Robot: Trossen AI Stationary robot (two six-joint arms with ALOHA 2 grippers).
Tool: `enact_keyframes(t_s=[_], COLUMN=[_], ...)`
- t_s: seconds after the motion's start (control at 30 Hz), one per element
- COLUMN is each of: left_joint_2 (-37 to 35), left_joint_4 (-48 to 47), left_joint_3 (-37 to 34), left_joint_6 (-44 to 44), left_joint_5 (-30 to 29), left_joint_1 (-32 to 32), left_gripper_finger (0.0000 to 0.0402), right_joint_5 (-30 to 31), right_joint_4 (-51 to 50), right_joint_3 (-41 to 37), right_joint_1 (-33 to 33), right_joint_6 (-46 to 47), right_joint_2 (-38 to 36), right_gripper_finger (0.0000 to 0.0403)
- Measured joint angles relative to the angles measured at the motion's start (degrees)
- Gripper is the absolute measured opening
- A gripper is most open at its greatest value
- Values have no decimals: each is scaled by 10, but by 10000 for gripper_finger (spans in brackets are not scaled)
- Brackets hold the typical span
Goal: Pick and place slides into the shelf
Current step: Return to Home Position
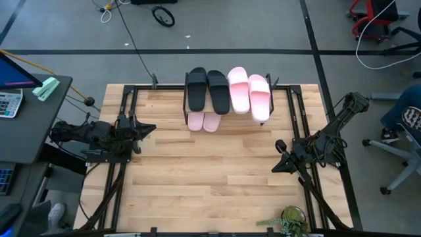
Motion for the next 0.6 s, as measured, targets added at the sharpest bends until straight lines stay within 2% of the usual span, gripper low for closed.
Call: enact_keyframes(t_s=[0.3, 0.6], left_joint_2=[0, 0], left_joint_4=[0, 0], left_joint_3=[0, 0], left_joint_6=[0, 0], left_joint_5=[0, 0], left_joint_1=[0, 0], left_gripper_finger=[23, 36], right_joint_5=[0, 0], right_joint_4=[0, 0], right_joint_3=[0, 0], right_joint_1=[0, 0], right_joint_6=[0, 0], right_joint_2=[0, 0], right_gripper_finger=[9, 9])
